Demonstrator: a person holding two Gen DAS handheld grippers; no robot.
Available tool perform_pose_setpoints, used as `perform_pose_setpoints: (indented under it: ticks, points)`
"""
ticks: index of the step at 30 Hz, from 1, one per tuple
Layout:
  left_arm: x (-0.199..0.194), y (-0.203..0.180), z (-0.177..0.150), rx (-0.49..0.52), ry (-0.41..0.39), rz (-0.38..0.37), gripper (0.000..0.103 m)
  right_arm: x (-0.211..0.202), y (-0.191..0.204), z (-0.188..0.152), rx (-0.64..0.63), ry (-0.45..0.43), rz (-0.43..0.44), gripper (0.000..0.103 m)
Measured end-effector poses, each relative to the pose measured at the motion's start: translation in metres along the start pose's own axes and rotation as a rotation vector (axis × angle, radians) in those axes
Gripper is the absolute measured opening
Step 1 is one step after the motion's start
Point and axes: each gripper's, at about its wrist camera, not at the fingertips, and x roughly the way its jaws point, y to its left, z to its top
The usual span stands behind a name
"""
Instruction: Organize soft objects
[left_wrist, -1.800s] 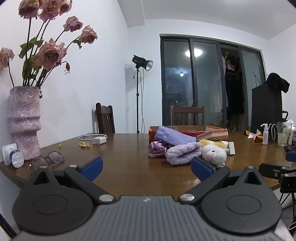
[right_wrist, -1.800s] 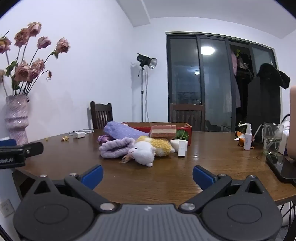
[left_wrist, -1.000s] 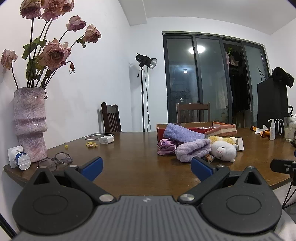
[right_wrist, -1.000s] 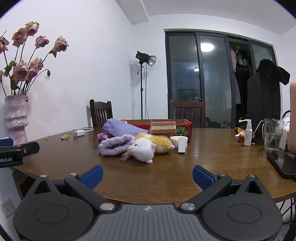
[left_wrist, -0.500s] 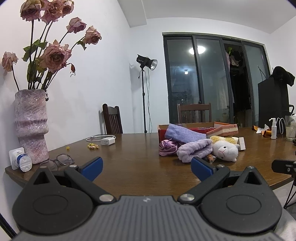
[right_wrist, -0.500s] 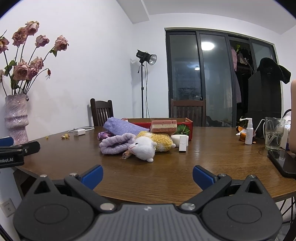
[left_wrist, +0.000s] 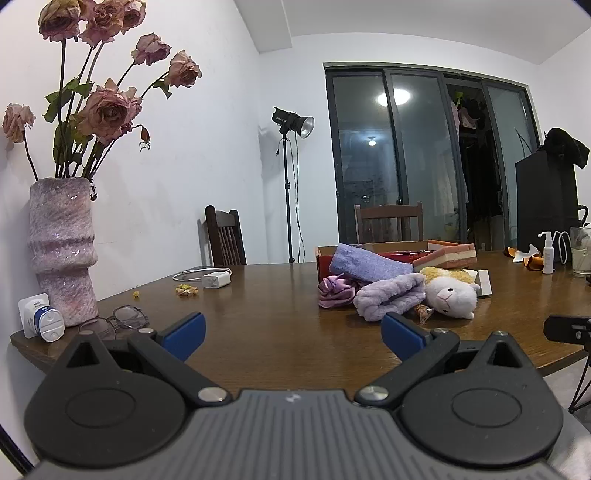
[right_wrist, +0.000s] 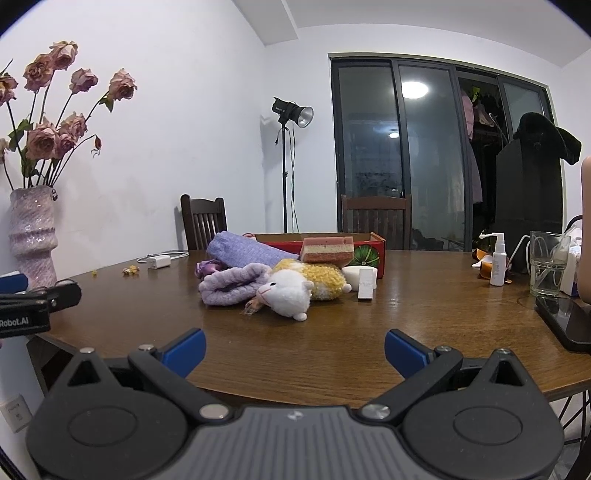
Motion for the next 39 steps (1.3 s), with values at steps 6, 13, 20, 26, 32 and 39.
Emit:
perform_pose_setpoints:
  ticks: [6, 13, 20, 26, 32, 39]
  points:
    - [0.0002, 0.0002, -0.0012, -0.003, 0.000, 0.002, 0.103, 0.0002, 0.0002, -0.0003, 0.000, 0.000, 0.001, 0.103]
    - [0.0003, 0.0010, -0.0009, -0.004, 0.002, 0.001, 0.103, 0.0006, 0.0011, -0.0004, 0.000, 0.001, 0.002, 0.103]
    - [0.0004, 0.0010, -0.0010, -0.003, 0.004, 0.002, 0.103, 0.0001, 0.0013, -0.0005, 0.000, 0.003, 0.002, 0.103]
    - [0.0002, 0.0002, -0.0012, -0.004, 0.005, -0.001, 0.103, 0.0001, 0.0013, -0.0005, 0.001, 0.004, 0.002, 0.103]
    - [0.0012, -0.0016, -0.0020, -0.004, 0.008, -0.005, 0.103, -0.0005, 0.0017, 0.0000, 0.001, 0.002, 0.003, 0.103]
    - [0.0032, -0.0029, -0.0012, -0.012, 0.016, -0.012, 0.103, -0.0005, -0.0027, 0.0032, 0.026, 0.003, 0.000, 0.103]
